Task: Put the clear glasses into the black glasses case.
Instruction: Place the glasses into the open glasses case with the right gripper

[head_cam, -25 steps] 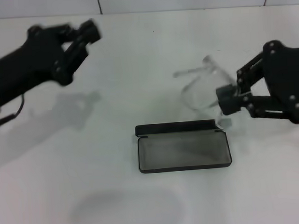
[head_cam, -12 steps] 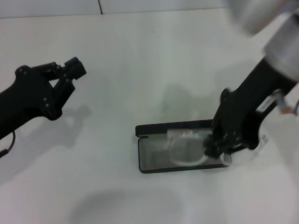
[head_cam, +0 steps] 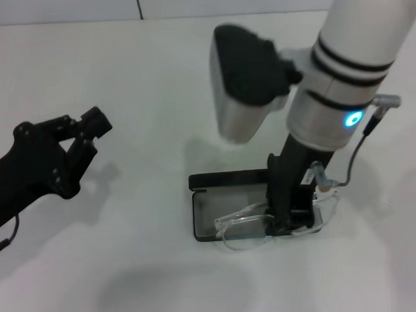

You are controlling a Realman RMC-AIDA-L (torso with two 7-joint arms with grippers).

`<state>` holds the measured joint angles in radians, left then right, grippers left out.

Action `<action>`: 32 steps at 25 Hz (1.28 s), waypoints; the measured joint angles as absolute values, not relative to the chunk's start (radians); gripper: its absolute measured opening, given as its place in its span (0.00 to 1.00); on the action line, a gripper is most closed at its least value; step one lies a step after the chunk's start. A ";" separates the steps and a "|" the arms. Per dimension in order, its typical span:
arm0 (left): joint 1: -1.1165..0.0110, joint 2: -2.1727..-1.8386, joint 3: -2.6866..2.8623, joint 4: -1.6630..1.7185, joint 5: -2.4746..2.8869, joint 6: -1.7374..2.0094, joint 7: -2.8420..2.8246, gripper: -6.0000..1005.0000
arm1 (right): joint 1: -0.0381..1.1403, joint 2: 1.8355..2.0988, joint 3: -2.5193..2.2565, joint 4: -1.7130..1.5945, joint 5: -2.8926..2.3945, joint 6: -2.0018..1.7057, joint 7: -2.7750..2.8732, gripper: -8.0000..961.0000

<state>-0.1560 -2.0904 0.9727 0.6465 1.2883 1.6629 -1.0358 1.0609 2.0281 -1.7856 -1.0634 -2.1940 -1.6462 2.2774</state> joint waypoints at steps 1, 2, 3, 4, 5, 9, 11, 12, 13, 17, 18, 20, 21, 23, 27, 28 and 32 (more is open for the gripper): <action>-0.155 -2.089 0.970 0.631 1.288 1.665 -1.028 0.07 | 1.066 2.028 -1.811 -1.056 -2.193 -1.622 2.279 0.15; -0.154 -2.087 0.966 0.619 1.288 1.665 -1.020 0.07 | 1.071 2.028 -1.830 -1.052 -2.193 -1.601 2.280 0.15; -0.150 -2.087 0.958 0.606 1.291 1.665 -1.009 0.07 | 1.073 2.028 -1.841 -1.049 -2.193 -1.589 2.280 0.15; -0.147 -2.087 0.953 0.597 1.292 1.665 -1.000 0.07 | 1.076 2.028 -1.846 -1.048 -2.190 -1.577 2.281 0.15; -0.143 -2.087 0.949 0.592 1.294 1.665 -0.991 0.07 | 1.077 2.028 -1.850 -1.047 -2.185 -1.566 2.281 0.15; -0.136 -2.088 0.946 0.579 1.293 1.666 -0.974 0.07 | 1.076 2.028 -1.853 -1.042 -2.171 -1.537 2.283 0.15; -0.136 -2.088 0.946 0.579 1.292 1.666 -0.972 0.07 | 1.072 2.028 -1.858 -1.038 -2.168 -1.520 2.292 0.15; -0.137 -2.088 0.946 0.579 1.292 1.666 -0.969 0.08 | 1.071 2.028 -1.860 -1.036 -2.168 -1.514 2.299 0.15; -0.138 -2.088 0.946 0.578 1.292 1.666 -0.967 0.08 | 1.069 2.028 -1.862 -1.036 -2.167 -1.510 2.308 0.15; -0.142 -2.089 0.946 0.577 1.293 1.666 -0.961 0.08 | 1.063 2.028 -1.866 -1.035 -2.163 -1.500 2.349 0.16; -0.143 -2.089 0.946 0.577 1.293 1.666 -0.961 0.08 | 1.063 2.028 -1.866 -1.035 -2.163 -1.498 2.358 0.16; -0.144 -2.088 0.946 0.577 1.293 1.666 -0.960 0.07 | 1.064 2.028 -1.869 -1.035 -2.166 -1.494 2.375 0.16; -0.146 -2.088 0.946 0.577 1.293 1.666 -0.959 0.07 | 1.066 2.028 -1.871 -1.035 -2.168 -1.493 2.386 0.16; -0.150 -2.088 0.946 0.577 1.294 1.666 -0.959 0.07 | 1.069 2.028 -1.876 -1.035 -2.171 -1.492 2.404 0.16; -0.152 -2.088 0.946 0.572 1.297 1.663 -0.957 0.07 | 1.080 2.028 -1.878 -1.034 -2.183 -1.493 2.427 0.16; -0.153 -2.088 0.946 0.567 1.298 1.663 -0.954 0.07 | 1.082 2.028 -1.879 -1.031 -2.189 -1.495 2.432 0.16; -0.156 -2.088 0.946 0.542 1.297 1.663 -0.935 0.07 | 1.085 2.028 -1.883 -1.018 -2.207 -1.497 2.440 0.16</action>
<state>-0.1563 -2.0876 0.9464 0.5422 1.2966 1.6631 -0.9349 1.0854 2.0278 -1.8830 -1.0185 -2.2069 -1.4970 2.4398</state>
